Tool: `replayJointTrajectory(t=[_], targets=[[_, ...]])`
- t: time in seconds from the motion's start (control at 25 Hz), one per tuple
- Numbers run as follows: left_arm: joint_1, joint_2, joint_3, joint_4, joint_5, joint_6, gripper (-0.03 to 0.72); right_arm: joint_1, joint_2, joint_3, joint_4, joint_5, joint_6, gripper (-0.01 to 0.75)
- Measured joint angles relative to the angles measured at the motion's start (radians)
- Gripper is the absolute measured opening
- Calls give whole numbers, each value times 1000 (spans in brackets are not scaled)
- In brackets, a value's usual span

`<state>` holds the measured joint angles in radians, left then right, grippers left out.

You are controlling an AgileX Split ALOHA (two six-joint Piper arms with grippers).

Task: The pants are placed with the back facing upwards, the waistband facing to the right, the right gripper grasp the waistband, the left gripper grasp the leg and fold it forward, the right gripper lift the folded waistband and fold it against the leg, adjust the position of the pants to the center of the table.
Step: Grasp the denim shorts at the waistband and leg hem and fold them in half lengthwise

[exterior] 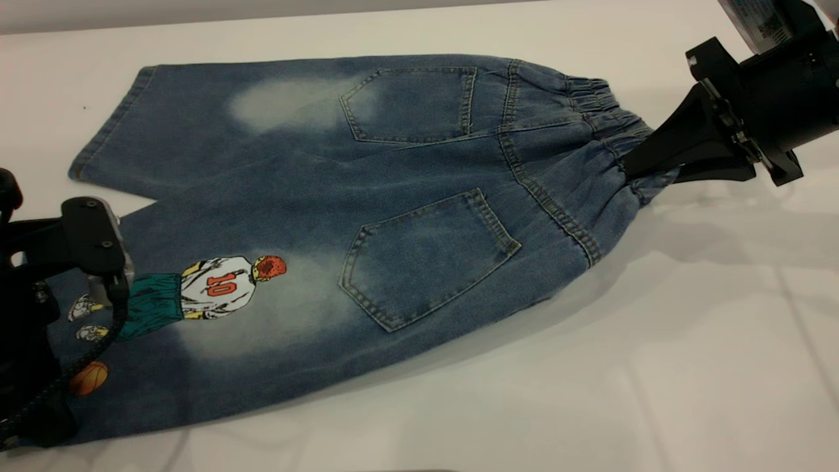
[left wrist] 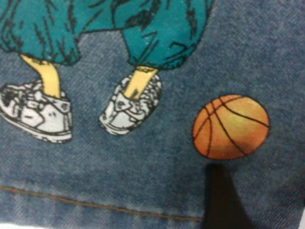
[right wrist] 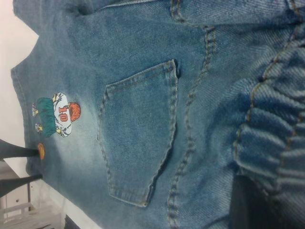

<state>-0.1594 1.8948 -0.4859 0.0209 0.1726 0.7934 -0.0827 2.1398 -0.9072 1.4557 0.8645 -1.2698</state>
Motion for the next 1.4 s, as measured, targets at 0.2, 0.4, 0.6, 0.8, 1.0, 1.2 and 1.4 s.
replayJointTrajectory(t=[0.2, 0.4, 0.6, 0.8, 1.0, 1.2, 1.4], targets=[[2, 19, -4, 10, -9, 0, 277, 0, 0, 0, 0, 1, 0, 58], [2, 21, -6, 10, -13, 0, 256, 0, 0, 0, 1, 1, 0, 58], [4, 22, -6, 10, -20, 1, 119, 0, 0, 0, 1, 2, 1, 58], [4, 12, -6, 0, -11, 1, 21, 0, 0, 0, 1, 2, 1, 58], [4, -63, 0, -1, -12, -1, 19, 0, 0, 0, 1, 7, 1, 58], [4, -238, 2, -6, 32, -33, 19, -1, 0, 0, -7, 82, 1, 58], [4, -389, 9, -6, 73, -58, 19, -2, 0, 0, -21, 227, 40, 58]])
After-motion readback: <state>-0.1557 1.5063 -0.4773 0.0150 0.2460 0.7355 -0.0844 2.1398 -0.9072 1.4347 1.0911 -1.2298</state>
